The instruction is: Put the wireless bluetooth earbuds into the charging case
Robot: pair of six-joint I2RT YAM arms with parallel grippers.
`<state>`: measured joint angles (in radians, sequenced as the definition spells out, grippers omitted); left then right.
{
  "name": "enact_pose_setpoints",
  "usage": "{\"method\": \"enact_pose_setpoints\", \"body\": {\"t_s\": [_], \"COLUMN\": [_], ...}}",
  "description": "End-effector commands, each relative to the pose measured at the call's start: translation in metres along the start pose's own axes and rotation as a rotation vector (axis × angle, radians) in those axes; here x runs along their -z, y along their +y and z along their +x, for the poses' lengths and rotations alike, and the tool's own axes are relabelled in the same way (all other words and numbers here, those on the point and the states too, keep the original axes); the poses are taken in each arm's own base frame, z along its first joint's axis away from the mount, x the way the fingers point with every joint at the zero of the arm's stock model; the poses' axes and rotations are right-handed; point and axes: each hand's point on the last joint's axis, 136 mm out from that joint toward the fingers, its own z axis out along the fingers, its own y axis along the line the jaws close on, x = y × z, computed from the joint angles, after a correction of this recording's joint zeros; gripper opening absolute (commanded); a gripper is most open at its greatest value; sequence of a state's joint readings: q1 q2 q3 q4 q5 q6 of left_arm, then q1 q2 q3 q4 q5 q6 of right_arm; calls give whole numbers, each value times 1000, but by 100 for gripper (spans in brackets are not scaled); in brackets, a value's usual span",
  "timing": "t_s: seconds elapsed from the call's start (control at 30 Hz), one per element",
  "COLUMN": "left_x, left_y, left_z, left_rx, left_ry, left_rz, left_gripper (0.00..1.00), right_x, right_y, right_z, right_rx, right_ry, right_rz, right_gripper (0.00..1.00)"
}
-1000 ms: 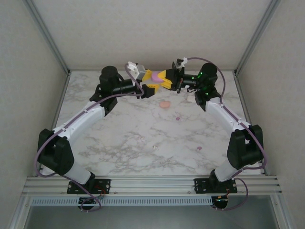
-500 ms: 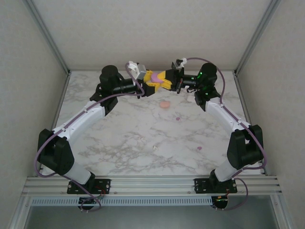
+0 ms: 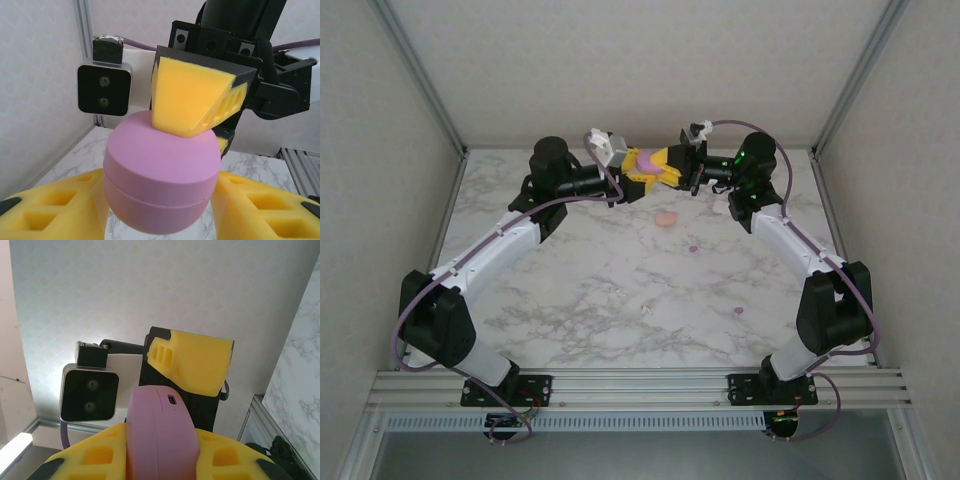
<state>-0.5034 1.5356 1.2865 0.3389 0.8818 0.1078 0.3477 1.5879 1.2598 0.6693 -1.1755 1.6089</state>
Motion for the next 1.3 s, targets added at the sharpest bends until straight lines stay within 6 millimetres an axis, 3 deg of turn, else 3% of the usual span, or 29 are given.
{"method": "enact_pose_setpoints", "body": {"t_s": [0.0, 0.13, 0.4, 0.57, 0.87, 1.03, 1.17, 1.27], "left_x": [-2, -3, -3, -3, -5, -3, -2, 0], "left_y": [-8, -8, -8, -8, -7, -6, -8, -10], "left_z": [-18, -19, -19, -20, -13, -10, -7, -3], "left_rx": [-32, -29, -28, -25, -21, -28, -28, -25], "left_ry": [-29, -30, -24, -25, -4, 12, 32, 52], "left_rz": [28, 31, 31, 31, 30, 18, 17, 19], "left_gripper": [54, 55, 47, 48, 40, 32, 30, 29], "right_x": [-3, -2, -2, -2, -2, 4, 18, 31], "right_y": [1, -1, -3, -8, 0, -10, -25, -28], "right_z": [2, 2, 2, 2, 1, -1, 4, 8], "right_rx": [33, 30, 29, 21, 38, 24, 69, 160], "right_ry": [15, 14, 15, 13, 10, -29, -77, -106], "right_rz": [-7, -2, 4, 13, 3, 65, 236, 379], "right_gripper": [17, 17, 17, 18, 19, 29, 50, 54]}}
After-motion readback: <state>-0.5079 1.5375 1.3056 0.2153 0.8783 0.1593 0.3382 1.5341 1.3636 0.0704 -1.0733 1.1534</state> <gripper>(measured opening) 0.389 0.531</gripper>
